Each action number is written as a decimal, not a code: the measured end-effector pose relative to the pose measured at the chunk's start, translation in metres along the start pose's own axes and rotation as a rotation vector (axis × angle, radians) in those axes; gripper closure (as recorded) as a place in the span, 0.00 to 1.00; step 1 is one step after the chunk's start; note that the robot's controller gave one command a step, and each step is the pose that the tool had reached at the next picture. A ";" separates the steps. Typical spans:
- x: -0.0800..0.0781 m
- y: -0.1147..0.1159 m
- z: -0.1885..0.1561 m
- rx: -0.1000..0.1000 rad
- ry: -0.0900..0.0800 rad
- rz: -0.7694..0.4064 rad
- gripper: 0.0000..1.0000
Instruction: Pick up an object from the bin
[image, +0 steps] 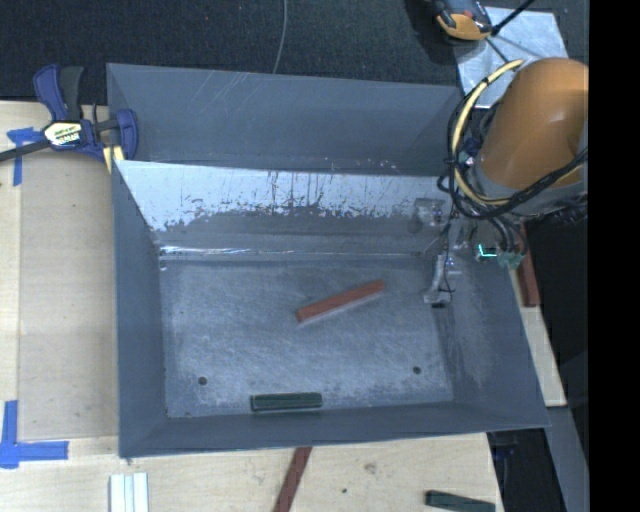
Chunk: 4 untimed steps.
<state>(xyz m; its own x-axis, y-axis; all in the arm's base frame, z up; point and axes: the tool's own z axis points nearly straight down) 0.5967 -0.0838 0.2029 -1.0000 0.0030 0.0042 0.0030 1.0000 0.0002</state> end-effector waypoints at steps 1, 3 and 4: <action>-0.002 0.000 -0.005 0.001 -0.008 -0.002 0.00; -0.007 0.019 0.099 0.001 -0.012 -0.021 0.00; -0.012 0.069 0.132 0.000 -0.009 -0.066 1.00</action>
Offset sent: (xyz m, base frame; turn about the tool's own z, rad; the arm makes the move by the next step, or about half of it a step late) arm 0.0194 0.0199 -0.1329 -0.2050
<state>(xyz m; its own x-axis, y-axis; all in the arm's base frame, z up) 0.6081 -0.0150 0.0714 -0.9980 -0.0632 -0.0046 -0.0632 0.9980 0.0006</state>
